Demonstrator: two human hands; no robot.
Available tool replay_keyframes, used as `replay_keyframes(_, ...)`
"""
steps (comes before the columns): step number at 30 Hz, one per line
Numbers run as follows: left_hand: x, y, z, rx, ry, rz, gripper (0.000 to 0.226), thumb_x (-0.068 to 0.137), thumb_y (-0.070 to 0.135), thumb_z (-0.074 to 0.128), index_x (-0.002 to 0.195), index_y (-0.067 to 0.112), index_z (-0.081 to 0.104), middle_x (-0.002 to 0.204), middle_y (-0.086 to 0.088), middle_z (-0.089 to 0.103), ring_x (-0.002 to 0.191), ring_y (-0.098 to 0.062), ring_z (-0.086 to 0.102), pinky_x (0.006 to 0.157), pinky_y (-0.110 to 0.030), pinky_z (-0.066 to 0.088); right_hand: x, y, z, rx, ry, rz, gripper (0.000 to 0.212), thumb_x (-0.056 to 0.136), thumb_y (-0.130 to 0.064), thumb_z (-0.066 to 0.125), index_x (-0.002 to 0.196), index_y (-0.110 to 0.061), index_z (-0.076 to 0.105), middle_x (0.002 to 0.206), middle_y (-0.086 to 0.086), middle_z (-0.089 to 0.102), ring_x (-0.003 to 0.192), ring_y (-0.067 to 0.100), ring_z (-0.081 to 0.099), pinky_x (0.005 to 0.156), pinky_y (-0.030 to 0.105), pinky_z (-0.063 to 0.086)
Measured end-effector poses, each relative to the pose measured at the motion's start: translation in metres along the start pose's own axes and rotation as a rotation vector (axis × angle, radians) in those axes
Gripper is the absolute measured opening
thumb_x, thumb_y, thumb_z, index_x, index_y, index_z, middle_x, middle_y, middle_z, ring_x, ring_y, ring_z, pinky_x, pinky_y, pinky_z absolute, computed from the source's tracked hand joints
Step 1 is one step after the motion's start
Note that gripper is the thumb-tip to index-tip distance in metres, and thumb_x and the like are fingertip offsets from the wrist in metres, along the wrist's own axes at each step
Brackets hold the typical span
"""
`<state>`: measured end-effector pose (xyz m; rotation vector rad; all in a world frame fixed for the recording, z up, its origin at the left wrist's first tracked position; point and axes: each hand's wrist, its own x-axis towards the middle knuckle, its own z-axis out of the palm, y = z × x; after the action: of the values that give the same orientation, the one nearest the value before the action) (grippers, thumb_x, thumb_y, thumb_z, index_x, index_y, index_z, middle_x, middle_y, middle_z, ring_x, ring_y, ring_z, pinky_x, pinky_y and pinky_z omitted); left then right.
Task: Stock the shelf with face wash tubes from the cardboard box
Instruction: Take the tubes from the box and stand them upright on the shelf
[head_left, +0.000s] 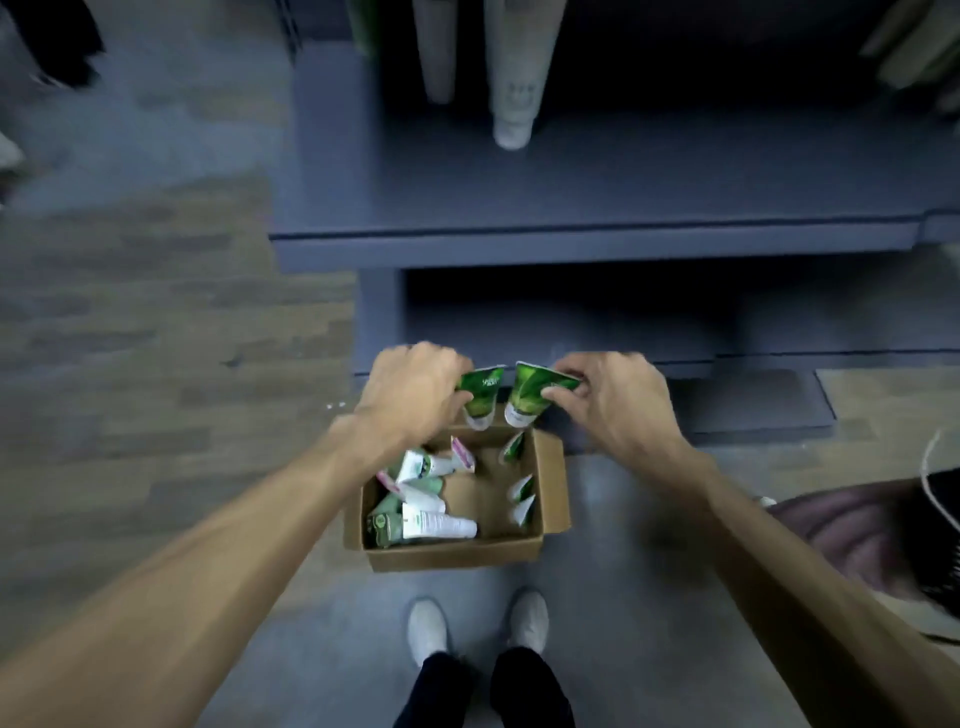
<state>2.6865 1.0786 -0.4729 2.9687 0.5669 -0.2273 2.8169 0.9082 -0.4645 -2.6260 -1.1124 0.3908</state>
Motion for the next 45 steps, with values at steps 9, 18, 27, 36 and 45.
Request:
replay_keyframes(9,-0.019,-0.021,-0.147,0.069,0.202,0.014,0.025,0.089,0.041,0.06,0.108,0.025,0.065,0.106,-0.009,0.069,0.103,-0.035,0.063,0.077,-0.037,0.047,-0.004,-0.067,-0.138,-0.075,0.171,-0.097,0.023,0.085,-0.045,0.068,0.104,-0.032,0.071,0.089,-0.001,0.073,0.098,0.026,0.063,0.078,0.036,0.052)
replay_keyframes(18,-0.046,-0.044,-0.217,0.079,0.349,0.008,0.013,0.084,0.035,0.062,0.089,0.023,0.061,0.092,-0.01,0.065,0.09,-0.038,0.062,0.065,-0.034,0.037,-0.013,-0.11,-0.203,-0.011,0.29,-0.136,0.012,0.083,-0.037,0.071,0.092,-0.03,0.072,0.057,-0.009,0.067,0.065,0.008,0.066,0.068,0.027,0.051)
replay_keyframes(27,-0.054,-0.046,-0.237,0.138,0.387,0.031,0.018,0.086,0.036,0.061,0.092,0.019,0.063,0.089,-0.008,0.065,0.089,-0.035,0.061,0.065,-0.033,0.037,-0.009,-0.116,-0.22,-0.02,0.292,-0.181,0.015,0.081,-0.037,0.073,0.095,-0.03,0.072,0.059,-0.008,0.068,0.065,0.009,0.066,0.07,0.03,0.055)
replay_keyframes(36,-0.007,-0.014,-0.228,0.089,0.316,0.013,0.015,0.086,0.035,0.061,0.085,0.021,0.06,0.082,-0.005,0.061,0.083,-0.035,0.061,0.064,-0.035,0.04,0.013,-0.066,-0.226,-0.021,0.272,-0.136,0.019,0.083,-0.037,0.072,0.1,-0.031,0.071,0.069,-0.009,0.066,0.077,0.016,0.066,0.075,0.033,0.054)
replay_keyframes(45,0.073,0.024,-0.209,0.071,0.264,-0.061,0.024,0.089,0.039,0.06,0.105,0.021,0.062,0.096,-0.006,0.066,0.086,-0.033,0.063,0.065,-0.036,0.044,0.079,0.001,-0.234,-0.001,0.213,-0.139,0.021,0.083,-0.036,0.072,0.104,-0.031,0.071,0.079,-0.004,0.066,0.083,0.022,0.065,0.076,0.035,0.054)
